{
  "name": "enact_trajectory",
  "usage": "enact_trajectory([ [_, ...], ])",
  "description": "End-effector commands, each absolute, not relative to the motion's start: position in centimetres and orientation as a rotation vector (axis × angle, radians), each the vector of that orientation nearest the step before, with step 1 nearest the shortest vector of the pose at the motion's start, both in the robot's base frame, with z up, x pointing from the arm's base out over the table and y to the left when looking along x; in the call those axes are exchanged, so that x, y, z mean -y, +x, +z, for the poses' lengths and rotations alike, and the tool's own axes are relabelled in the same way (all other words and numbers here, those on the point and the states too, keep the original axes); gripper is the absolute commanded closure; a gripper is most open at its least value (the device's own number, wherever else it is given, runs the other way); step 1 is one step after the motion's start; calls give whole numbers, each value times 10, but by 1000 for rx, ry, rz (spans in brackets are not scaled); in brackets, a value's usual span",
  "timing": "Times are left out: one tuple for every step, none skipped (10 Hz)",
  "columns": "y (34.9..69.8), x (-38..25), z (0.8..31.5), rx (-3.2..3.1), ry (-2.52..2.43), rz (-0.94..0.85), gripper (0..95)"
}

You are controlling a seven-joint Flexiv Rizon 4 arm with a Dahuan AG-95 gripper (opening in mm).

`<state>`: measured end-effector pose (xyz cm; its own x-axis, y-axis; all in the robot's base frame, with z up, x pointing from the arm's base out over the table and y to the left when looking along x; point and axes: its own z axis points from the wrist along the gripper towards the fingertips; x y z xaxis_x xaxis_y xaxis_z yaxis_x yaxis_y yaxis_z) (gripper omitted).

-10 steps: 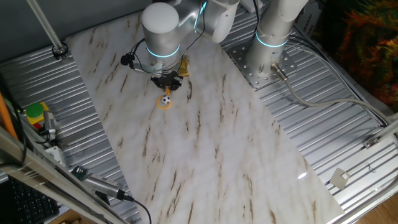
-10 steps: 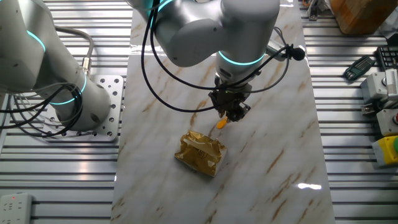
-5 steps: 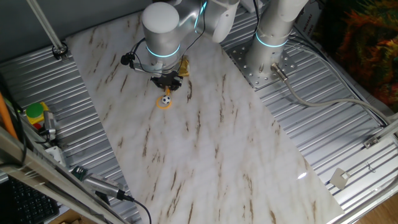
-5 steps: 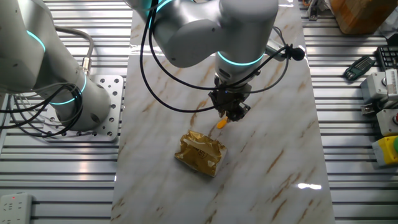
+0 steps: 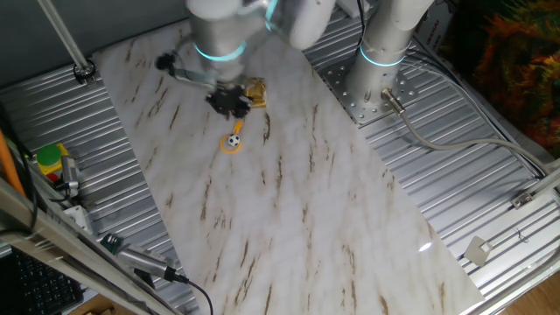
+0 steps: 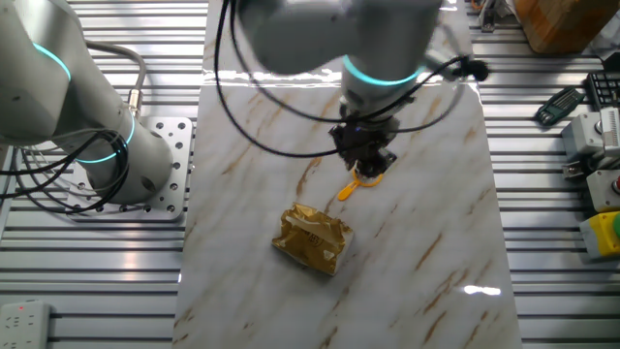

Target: Attach the bubble ring to the ball

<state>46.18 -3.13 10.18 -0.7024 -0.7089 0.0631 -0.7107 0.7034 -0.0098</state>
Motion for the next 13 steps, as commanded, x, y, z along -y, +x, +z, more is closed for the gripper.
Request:
enact_trajectory([
  [523, 9, 154, 3125, 395, 37, 760],
  [550, -2, 164, 3167, 155, 34, 760],
  [573, -7, 167, 3184, 46, 0, 760],
  [589, -8, 167, 3195, -11, -12, 760],
  [601, -10, 165, 3199, -43, -13, 760],
  [602, -10, 164, 3202, -42, -10, 760],
  [602, -10, 164, 3189, -29, -10, 760],
  [602, -9, 164, 3186, -26, -13, 760],
  [602, -9, 164, 3184, -14, -11, 760],
  [601, -9, 164, 3180, 1, -10, 760],
  [601, -9, 164, 3182, 26, -8, 760],
  [601, -10, 165, 3181, 45, -14, 760],
  [600, -10, 165, 3179, 60, -29, 760],
])
